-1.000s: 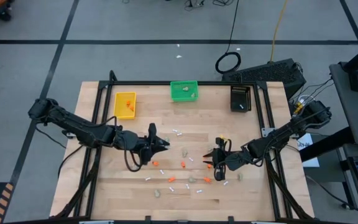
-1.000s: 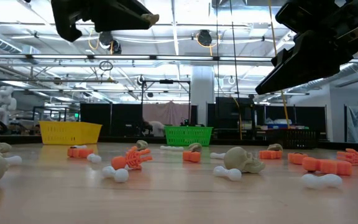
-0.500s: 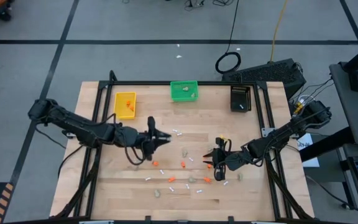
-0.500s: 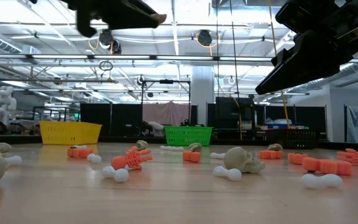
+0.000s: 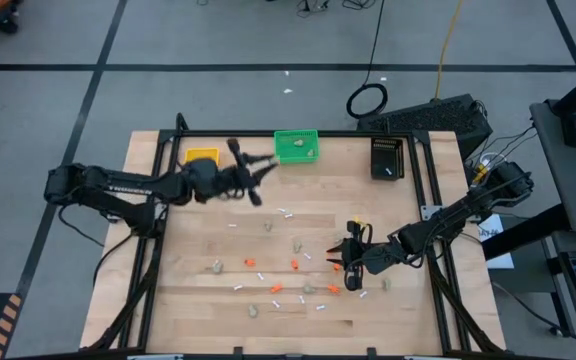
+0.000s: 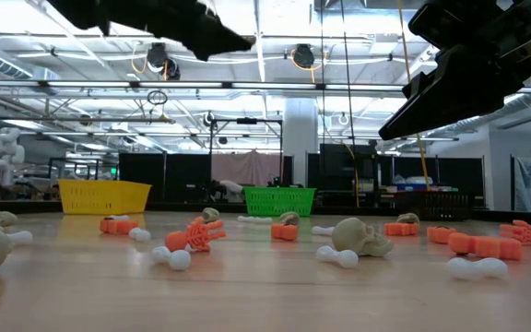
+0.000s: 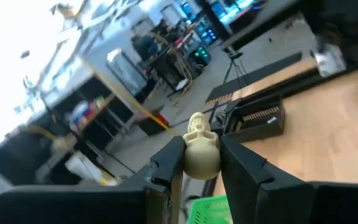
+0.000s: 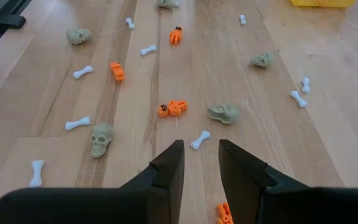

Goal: Sort Halloween decoration
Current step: Put the gray skull toy into the green bin

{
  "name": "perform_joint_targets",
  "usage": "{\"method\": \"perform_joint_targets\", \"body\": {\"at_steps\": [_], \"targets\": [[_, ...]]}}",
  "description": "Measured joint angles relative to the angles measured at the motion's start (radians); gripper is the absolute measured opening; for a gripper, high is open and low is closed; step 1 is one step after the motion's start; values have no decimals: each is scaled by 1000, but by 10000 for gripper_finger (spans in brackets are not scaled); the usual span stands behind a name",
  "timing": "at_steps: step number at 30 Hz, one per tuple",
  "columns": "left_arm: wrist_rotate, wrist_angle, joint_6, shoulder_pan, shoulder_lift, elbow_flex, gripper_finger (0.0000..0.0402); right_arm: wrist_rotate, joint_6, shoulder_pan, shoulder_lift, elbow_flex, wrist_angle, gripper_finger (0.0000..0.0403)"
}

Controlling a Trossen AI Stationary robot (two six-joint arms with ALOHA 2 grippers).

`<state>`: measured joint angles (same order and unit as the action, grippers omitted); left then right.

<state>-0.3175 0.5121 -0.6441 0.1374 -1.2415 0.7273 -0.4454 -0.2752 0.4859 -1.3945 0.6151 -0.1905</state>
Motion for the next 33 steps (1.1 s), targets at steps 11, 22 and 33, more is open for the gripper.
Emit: {"method": "perform_joint_targets", "body": {"at_steps": [11,22,33], "targets": [[296,-63,260,284,-47,64,91,0,8,-1,0,0,0,89],[324,-277,299,381,-348,324,91,-3,8,-2,0,0,0,89],[307,-519,350,399,-592,487,91,-1,8,-2,0,0,0,89]]}}
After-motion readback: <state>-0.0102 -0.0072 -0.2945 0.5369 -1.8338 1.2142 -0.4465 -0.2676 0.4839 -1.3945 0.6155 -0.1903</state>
